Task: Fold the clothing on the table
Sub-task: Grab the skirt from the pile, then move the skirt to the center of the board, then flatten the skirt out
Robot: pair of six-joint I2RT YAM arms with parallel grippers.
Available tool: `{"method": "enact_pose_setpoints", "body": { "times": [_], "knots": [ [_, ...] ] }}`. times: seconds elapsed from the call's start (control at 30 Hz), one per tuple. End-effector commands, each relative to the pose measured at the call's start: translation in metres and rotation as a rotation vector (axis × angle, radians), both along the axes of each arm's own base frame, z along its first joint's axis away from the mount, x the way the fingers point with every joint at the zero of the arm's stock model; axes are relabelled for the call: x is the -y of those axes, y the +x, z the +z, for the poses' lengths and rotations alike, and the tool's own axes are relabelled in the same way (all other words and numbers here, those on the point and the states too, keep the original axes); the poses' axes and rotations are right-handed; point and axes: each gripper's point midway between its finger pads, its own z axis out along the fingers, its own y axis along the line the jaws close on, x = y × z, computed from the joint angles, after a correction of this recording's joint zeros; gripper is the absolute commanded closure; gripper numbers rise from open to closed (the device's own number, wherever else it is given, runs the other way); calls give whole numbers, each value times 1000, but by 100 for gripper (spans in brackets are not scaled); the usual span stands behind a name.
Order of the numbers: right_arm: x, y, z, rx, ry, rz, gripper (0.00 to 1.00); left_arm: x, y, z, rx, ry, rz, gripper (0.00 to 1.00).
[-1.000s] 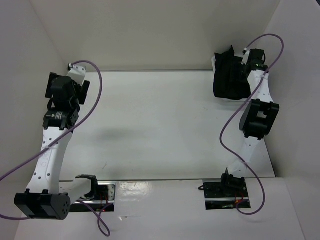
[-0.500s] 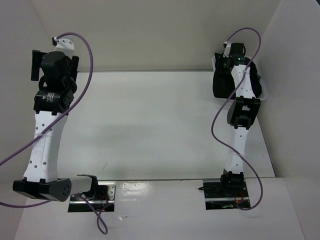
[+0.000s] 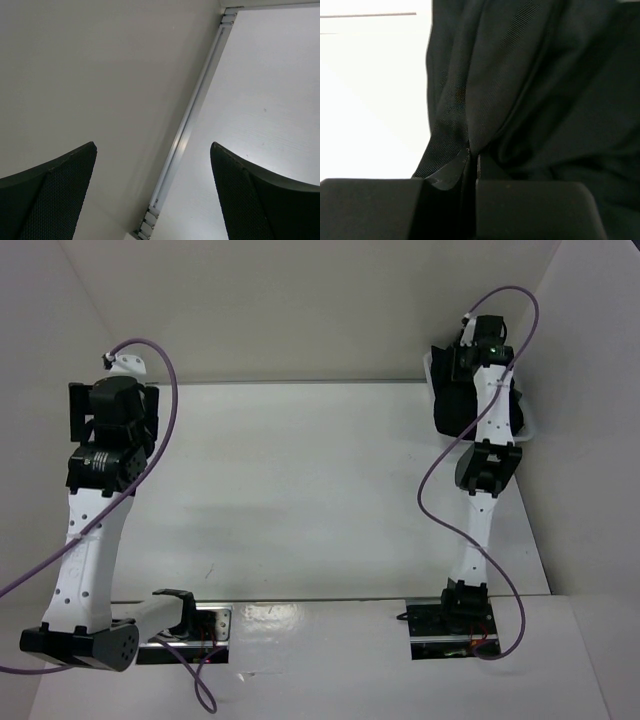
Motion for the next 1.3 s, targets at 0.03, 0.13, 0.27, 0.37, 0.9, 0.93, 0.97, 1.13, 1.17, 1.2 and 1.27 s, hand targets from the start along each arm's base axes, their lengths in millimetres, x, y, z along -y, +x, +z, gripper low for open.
{"method": "enact_pose_setpoints", "body": {
  "times": [0.03,0.13,0.27,0.37,0.9,0.93,0.97,1.13,1.17,1.2,1.27],
  "knots": [
    [-15,-38,171,299,-35,43,100,11,-6,-15,0,-100,-27,0],
    [-54,-65,227,393,-26,135,100,26,-7,-39,-84,-166,-118,0],
    [-139,-103,261,434,15,323,100,28,-8,-82,-349,-150,-198,0],
    [-215,-135,268,435,2,472,100,36,-9,-132,-662,-157,-280,0],
    [-314,-222,72,-7,-140,747,2,87,2,-166,-433,-342,-473,0],
    [-307,-221,68,-12,-149,729,2,96,0,-174,-444,-399,-514,0],
    [-303,-223,59,-35,-163,721,2,105,-4,-180,-448,-428,-552,0],
    [-293,-232,5,-158,-207,719,2,143,-11,-199,-472,-626,-707,0],
    [-293,-234,-3,-178,-203,727,2,142,-8,-197,-471,-617,-713,0],
    [-294,-234,-7,-188,-204,727,2,142,-4,-200,-475,-619,-712,0],
    [-294,-233,-13,-197,-206,728,2,146,-1,-211,-505,-647,-722,2]
  ]
}}
